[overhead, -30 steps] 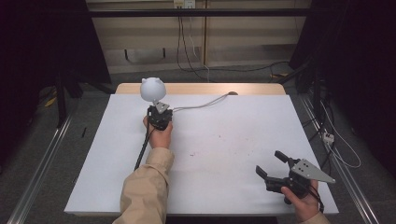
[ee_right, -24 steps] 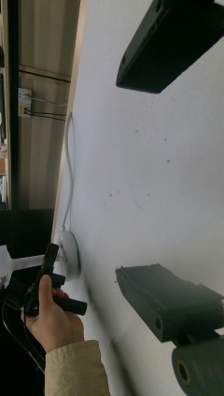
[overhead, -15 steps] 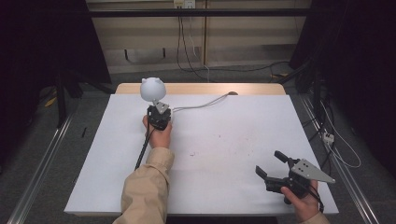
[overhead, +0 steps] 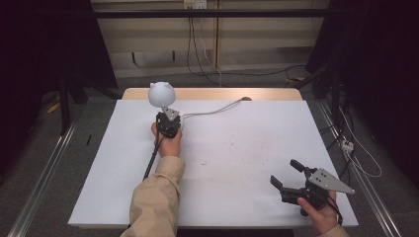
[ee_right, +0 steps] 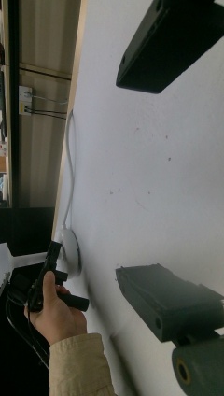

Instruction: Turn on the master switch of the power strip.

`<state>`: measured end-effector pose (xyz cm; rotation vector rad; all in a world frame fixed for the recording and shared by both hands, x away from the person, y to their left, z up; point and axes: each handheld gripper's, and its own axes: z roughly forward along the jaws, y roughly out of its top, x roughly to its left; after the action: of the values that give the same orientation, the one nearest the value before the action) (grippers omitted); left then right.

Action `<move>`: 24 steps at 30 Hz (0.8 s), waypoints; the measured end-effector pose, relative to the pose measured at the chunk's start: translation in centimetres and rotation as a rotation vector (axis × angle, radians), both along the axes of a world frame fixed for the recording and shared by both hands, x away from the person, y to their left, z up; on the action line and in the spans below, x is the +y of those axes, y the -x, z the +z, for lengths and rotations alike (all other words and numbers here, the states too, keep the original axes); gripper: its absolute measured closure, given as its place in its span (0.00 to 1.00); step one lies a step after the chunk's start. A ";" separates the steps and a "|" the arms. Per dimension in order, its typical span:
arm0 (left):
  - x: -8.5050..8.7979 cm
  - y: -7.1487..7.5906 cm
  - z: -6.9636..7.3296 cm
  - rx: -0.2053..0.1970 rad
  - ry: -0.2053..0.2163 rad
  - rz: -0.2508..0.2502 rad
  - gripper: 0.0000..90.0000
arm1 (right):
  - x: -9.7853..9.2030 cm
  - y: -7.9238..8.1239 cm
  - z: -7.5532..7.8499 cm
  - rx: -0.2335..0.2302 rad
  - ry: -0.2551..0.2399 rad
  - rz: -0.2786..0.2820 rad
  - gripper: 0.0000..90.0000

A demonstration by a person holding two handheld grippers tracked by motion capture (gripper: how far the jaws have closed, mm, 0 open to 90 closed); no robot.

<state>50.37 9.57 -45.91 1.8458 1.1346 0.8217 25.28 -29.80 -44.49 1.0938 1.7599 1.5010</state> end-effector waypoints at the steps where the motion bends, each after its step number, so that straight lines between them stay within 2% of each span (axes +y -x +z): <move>1: 0.0 0.0 0.0 -0.001 0.000 0.001 1.00 | 0.0 0.0 0.0 0.000 0.003 0.002 0.08; 7: -0.2 0.0 -0.1 -0.006 -0.005 0.004 1.00 | 0.0 0.0 0.0 0.000 0.000 0.002 0.08; 10: -0.3 0.0 -0.1 -0.013 -0.023 0.002 1.00 | 0.0 0.0 0.0 0.001 -0.001 0.001 0.08; 14: -0.4 0.1 -0.2 -0.013 -0.015 0.014 1.00 | 0.0 0.0 0.0 0.000 0.001 0.003 0.08; 16: -0.5 0.1 -0.2 -0.016 -0.032 0.011 1.00 | 0.0 0.1 0.0 -0.001 0.001 0.002 0.08; 21: -0.6 0.2 -0.3 -0.019 -0.033 0.018 1.00 | 0.1 0.1 0.0 0.001 0.001 0.005 0.08; 23: -0.6 0.2 -0.4 -0.018 -0.019 0.026 1.00 | 0.1 0.1 0.0 0.004 -0.001 0.005 0.08; 24: -0.7 0.2 -0.4 -0.018 -0.030 0.024 1.00 | 0.1 0.1 0.0 0.005 -0.001 0.006 0.08</move>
<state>50.16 8.90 -46.28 1.8486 1.1404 0.8716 25.18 -29.68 -44.50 1.0947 1.7673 1.5039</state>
